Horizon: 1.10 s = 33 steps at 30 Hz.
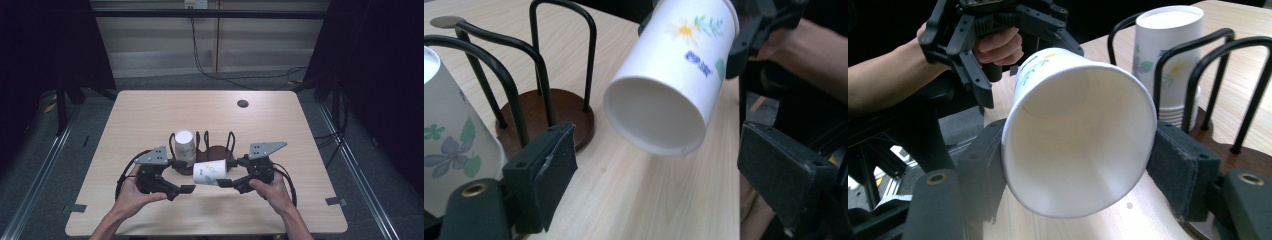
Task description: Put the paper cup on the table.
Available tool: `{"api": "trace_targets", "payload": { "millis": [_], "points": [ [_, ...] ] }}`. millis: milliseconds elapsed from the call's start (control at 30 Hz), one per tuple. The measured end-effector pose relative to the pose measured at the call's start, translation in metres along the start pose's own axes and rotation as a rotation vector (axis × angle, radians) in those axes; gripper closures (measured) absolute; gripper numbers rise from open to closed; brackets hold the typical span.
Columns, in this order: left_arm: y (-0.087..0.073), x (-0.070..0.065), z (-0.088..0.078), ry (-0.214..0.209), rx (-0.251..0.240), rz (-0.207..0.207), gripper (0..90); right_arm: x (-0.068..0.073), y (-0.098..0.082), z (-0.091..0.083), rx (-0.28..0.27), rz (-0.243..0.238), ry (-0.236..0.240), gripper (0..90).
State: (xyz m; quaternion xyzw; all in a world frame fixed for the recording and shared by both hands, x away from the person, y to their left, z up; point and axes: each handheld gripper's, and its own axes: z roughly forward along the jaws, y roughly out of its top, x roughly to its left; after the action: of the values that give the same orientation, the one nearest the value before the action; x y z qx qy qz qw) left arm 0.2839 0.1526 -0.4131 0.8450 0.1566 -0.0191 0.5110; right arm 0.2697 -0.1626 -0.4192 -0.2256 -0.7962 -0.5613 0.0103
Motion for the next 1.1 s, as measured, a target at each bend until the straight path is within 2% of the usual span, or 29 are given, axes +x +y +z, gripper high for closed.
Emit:
{"api": "trace_targets", "payload": {
  "millis": [300, 367, 533, 667, 800, 1100],
  "points": [
    [-0.007, 0.003, -0.005, 0.043, 0.027, 0.002, 16.3, -0.003, -0.002, -0.001, 0.023, 0.023, -0.032, 29.9],
    [-0.011, 0.006, -0.007, 0.043, 0.031, -0.012, 16.4, -0.004, 0.0, -0.003, 0.026, 0.024, -0.048, 30.0],
    [-0.016, 0.009, -0.011, 0.075, 0.051, -0.009, 16.4, -0.006, 0.0, -0.009, 0.056, 0.029, -0.081, 30.1],
    [-0.018, 0.01, -0.017, 0.099, 0.046, -0.009, 16.5, -0.007, -0.002, -0.016, 0.073, 0.041, -0.109, 30.4],
    [-0.019, 0.011, -0.02, 0.111, 0.036, -0.017, 16.1, -0.007, -0.002, -0.021, 0.093, 0.044, -0.13, 30.6],
    [-0.022, 0.015, -0.021, 0.12, 0.051, -0.027, 16.5, -0.008, -0.005, -0.034, 0.157, 0.054, -0.185, 30.9]
  ]
}}
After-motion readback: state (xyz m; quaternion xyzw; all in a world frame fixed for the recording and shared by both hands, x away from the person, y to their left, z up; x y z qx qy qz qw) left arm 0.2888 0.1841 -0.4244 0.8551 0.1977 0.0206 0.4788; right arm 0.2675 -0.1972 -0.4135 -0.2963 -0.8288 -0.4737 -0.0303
